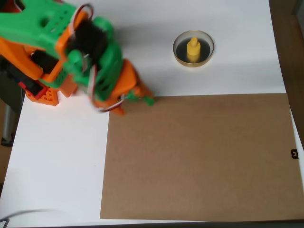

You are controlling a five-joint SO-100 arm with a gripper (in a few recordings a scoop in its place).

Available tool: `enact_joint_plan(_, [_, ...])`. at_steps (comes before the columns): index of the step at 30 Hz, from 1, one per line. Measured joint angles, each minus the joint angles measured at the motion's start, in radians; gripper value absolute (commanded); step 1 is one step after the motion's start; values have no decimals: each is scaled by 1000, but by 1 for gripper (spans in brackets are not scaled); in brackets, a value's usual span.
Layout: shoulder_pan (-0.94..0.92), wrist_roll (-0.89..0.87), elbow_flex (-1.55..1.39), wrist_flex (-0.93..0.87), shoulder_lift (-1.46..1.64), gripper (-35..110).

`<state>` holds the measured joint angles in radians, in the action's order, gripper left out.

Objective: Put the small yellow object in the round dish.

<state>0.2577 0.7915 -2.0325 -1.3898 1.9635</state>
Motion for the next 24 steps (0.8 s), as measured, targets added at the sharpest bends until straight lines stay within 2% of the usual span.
enact_joint_plan(11, [-391,-120,-172,209,133,21])
enact_joint_plan(24, [-675,-379,-400,417,436,20])
